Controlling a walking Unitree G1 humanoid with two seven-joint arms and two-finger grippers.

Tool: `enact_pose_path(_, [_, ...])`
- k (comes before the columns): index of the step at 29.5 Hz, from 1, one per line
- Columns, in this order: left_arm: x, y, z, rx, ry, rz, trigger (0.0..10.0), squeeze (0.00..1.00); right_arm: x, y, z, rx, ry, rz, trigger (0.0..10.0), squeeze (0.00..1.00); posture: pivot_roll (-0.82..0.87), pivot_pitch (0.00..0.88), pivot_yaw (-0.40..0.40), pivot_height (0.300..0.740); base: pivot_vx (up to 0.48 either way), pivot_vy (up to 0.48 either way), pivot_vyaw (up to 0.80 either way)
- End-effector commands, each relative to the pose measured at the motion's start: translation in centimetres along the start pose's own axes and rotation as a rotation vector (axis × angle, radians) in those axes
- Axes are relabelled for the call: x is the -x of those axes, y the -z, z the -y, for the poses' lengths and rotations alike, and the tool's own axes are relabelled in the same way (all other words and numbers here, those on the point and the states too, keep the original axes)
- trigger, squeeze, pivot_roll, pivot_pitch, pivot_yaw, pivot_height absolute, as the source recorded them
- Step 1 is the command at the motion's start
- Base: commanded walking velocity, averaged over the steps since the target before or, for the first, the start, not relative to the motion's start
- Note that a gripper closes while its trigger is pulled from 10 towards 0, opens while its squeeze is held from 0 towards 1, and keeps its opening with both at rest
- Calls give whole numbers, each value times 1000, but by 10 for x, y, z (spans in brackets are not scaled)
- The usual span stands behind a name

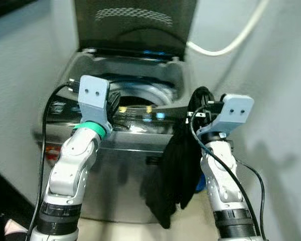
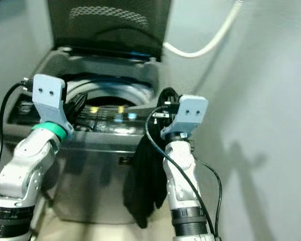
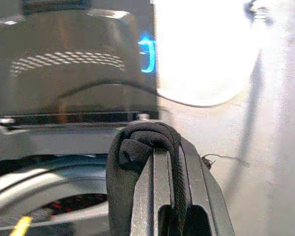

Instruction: Clothes washing

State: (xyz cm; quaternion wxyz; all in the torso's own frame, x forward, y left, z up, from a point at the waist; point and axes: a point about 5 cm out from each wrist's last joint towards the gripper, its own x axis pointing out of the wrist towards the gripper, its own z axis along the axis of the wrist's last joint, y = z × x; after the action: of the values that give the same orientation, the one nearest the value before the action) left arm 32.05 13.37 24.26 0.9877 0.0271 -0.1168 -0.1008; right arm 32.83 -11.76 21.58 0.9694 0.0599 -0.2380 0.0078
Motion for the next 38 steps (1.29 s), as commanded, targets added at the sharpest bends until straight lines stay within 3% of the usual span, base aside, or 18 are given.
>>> enact_pose_path(1, [1, 1, 0, -3, -4, -3, 10000, 0, 0, -2, -1, -7, -1, 6, 10000, 0, 155, 0, 13, 740, 0, 0, -800])
enact_pose_path(7, [1, 1, 1, -3, -7, -2, 10000, 0, 0, -2, -2, -6, -2, 5, 10000, 0, 155, 0, 13, 740, 0, 0, -800])
enact_pose_path(10, [1, -3, -4, -29, -52, 52, 10000, 0, 0, -1, -6, 6, -33, 6, 10000, 0, 155, 0, 13, 740, 458, 0, 0])
enact_pose_path(24, [0, -3, -1, -32, -60, 47, 10000, 0, 1, 1, -6, 9, -47, -4, 10000, 0, 151, 0, 5, 740, 386, 0, 0])
enact_pose_path(38, [0, -2, 4, -17, -44, 46, 10000, 0, 2, 2, -6, 14, -47, -8, 10000, 0, 148, 0, 7, 740, 0, 0, 0])
